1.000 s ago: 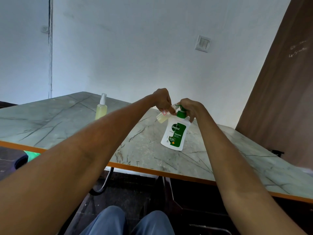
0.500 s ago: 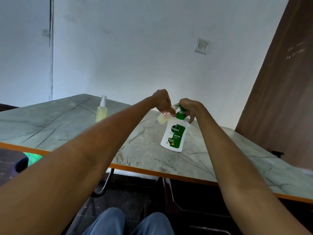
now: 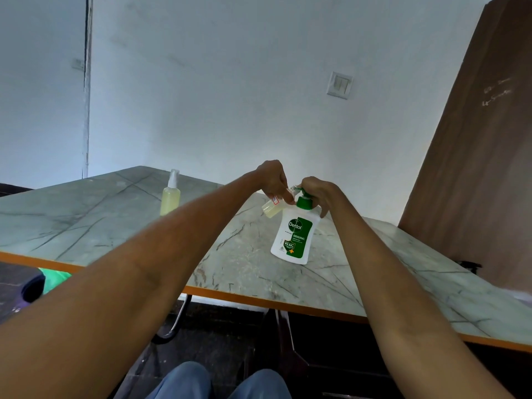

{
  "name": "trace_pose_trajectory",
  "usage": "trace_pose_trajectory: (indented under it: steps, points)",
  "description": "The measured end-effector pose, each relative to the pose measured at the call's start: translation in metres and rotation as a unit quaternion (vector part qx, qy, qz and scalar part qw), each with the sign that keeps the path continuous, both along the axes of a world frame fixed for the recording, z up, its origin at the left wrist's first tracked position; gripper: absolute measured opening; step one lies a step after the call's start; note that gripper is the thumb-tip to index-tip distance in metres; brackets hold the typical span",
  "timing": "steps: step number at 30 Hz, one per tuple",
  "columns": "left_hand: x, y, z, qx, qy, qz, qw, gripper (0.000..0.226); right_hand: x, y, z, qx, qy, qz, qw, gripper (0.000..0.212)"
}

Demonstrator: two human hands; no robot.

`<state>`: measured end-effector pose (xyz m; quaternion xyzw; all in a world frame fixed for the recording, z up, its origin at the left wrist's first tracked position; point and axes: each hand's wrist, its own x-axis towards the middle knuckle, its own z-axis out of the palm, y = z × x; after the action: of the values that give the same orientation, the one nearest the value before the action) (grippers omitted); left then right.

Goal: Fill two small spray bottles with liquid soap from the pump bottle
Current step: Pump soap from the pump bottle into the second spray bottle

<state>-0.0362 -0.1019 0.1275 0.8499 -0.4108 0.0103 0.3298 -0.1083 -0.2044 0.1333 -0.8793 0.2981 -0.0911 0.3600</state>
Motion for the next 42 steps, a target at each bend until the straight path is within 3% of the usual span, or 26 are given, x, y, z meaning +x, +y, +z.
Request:
trace_pose_trajectory:
  steps: [42]
  points:
    - [-0.001, 0.000, -0.003, -0.020, 0.017, 0.003, 1.000, 0.042, -0.010, 0.004, -0.001, 0.031, -0.007, -0.006, 0.999, 0.030]
